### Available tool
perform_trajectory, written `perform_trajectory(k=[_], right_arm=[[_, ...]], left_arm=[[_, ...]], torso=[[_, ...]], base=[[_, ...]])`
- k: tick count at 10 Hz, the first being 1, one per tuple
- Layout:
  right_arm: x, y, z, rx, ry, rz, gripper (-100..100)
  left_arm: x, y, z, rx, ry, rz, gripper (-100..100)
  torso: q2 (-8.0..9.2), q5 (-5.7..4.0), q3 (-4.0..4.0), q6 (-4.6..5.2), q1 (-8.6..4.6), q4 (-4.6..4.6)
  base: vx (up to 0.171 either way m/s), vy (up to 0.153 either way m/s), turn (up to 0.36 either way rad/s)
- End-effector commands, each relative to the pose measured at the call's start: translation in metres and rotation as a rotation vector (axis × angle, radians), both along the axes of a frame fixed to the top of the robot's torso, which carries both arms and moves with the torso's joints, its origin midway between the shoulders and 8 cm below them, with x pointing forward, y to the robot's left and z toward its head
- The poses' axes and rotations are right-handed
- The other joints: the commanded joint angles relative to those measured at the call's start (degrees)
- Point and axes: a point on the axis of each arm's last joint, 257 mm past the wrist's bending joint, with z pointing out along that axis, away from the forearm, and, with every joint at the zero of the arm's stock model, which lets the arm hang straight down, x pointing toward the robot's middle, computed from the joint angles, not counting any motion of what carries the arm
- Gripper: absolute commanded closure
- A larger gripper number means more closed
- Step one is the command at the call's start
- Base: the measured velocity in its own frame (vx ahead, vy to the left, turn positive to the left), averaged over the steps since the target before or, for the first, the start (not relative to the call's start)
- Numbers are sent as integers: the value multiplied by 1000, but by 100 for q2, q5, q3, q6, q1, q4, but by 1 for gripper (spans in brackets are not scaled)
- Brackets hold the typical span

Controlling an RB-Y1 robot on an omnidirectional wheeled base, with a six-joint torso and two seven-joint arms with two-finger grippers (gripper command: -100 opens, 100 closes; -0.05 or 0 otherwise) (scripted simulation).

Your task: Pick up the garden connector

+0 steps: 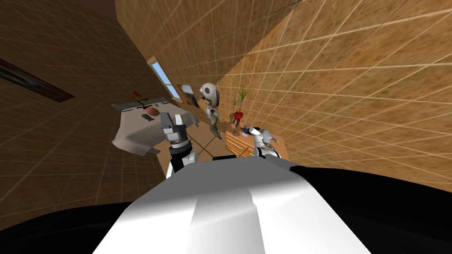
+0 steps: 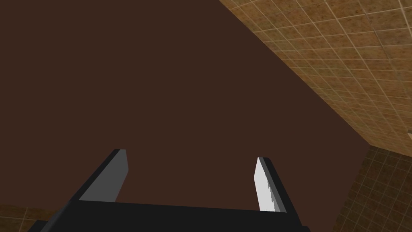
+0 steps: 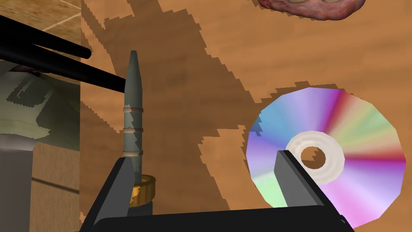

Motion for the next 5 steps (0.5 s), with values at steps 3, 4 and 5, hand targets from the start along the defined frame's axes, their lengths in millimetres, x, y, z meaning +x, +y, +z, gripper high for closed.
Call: perform_trajectory(k=[3, 4, 5], right_arm=[[0, 3, -5, 2, -3, 0, 100], [0, 3, -5, 2, -3, 0, 100], [0, 3, -5, 2, -3, 0, 100]], left_arm=[[0, 0, 0, 0, 0, 0, 0], [0, 0, 0, 0, 0, 0, 0], [0, 0, 0, 0, 0, 0, 0]], torso=[[2, -1, 1, 0, -4, 1], [11, 0, 7, 0, -1, 3], [16, 0, 10, 0, 0, 4]], base=[[35, -12, 0], [0, 0, 0], [0, 0, 0]])
